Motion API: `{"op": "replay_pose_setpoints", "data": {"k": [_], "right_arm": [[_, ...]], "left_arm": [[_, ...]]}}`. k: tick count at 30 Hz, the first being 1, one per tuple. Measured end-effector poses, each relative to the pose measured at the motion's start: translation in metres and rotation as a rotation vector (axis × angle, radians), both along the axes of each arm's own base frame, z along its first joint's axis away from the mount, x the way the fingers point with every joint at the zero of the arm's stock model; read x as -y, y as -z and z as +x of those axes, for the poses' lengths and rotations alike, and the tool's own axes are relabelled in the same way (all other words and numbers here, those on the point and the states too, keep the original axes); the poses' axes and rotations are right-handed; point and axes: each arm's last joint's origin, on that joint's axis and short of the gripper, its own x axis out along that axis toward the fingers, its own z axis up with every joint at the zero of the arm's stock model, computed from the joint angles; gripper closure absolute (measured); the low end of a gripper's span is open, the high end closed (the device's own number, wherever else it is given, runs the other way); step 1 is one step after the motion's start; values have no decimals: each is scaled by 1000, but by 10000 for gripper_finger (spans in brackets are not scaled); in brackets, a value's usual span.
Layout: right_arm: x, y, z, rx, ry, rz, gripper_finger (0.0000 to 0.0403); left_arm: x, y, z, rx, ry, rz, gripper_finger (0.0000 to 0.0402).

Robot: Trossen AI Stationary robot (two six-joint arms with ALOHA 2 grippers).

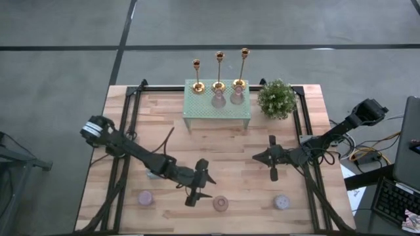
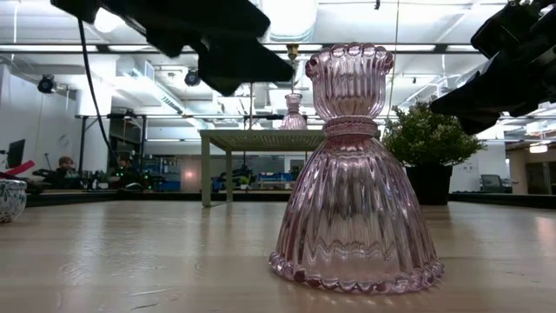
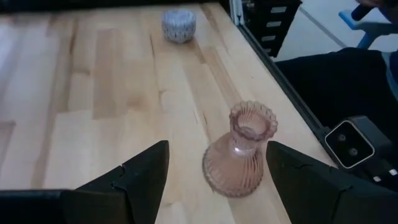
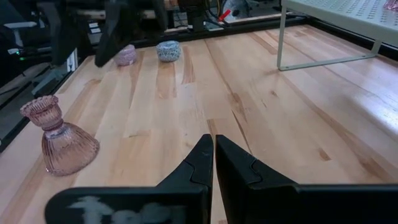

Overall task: Pick & Place candle stick holders
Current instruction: Put the pink glass candle holder on the shelf aligned with the other pink glass candle holders

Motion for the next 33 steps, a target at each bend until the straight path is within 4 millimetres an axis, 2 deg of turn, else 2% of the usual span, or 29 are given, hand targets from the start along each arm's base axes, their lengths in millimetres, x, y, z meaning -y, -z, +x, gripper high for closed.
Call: {"op": "replay_pose_setpoints", "data": {"k": [13,19,26,33], "right_arm": [[0,1,-1,-4,-8,1,390],[0,1,-1,-6,-8,0,390],[0,1,-1,-7,-8,-1,390],[0,1,-1,-7,-8,-1,390]], "left_arm": [[22,39,36,-94,77,-63,128],[29,41,48,-92,107,-85,128],[30,38,50,-49,122,-100,131],[30,37,50,-33,127,-100,163]]}}
